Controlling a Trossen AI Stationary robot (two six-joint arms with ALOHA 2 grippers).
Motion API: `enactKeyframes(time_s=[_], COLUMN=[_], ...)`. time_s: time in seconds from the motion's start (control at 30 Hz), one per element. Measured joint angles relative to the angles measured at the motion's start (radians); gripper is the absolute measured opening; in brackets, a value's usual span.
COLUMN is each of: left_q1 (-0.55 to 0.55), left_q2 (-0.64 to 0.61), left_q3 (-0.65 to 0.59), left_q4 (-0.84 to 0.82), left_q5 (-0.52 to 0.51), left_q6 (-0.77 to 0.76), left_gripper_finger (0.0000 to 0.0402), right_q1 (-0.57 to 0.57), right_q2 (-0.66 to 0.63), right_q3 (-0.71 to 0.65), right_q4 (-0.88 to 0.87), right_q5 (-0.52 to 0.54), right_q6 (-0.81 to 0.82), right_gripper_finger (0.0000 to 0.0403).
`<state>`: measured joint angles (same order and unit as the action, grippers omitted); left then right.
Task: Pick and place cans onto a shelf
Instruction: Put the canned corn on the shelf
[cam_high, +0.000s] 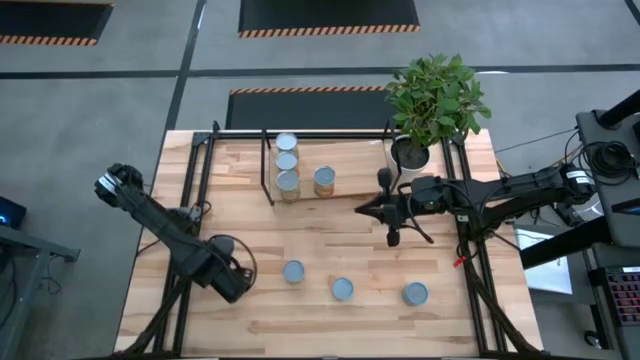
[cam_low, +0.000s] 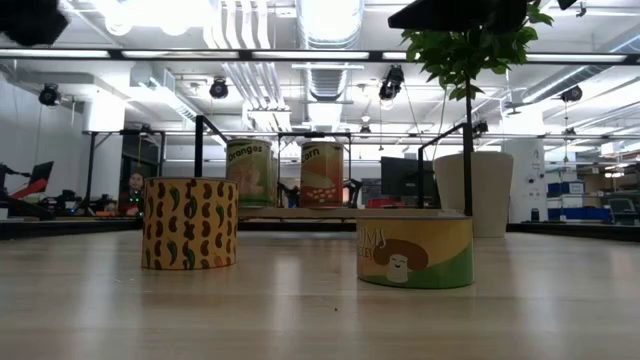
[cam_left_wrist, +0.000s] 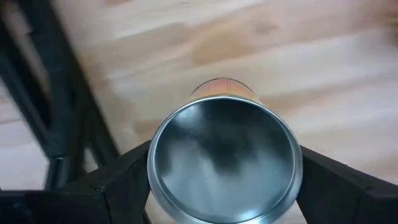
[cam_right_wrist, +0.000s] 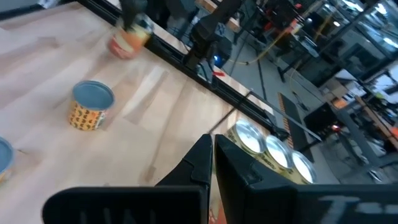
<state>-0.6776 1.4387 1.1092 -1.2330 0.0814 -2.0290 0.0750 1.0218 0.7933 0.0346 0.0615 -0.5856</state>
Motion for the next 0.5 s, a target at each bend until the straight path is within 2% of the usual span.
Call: enactKeyframes(time_s=[0.07,0.2,0.5], left_q1=[0.034,0.110,0.284], left_q2=[0.002,0.025,0.109], left_q3=[0.057,0.187,0.497], left_q4=[-0.002,-0.019,-0.217], left_q5=[-0.013,-0.123,-0.344], left_q6=[0.073,0.270,0.658], left_gripper_finger=[0.0319,0.0321,0.0315], right_q1=[0.000,0.000,0.001], right_q2=[0.000,-0.006,-0.047], right_q3=[0.000,0.000,0.000], right_q4=[-0.003,-0.013,-0.069], right_q5=[0.034,0.046,0.045], right_q6=[-0.003,-0.025,-0.016], right_gripper_finger=[0.0009,0.0009,0.0009])
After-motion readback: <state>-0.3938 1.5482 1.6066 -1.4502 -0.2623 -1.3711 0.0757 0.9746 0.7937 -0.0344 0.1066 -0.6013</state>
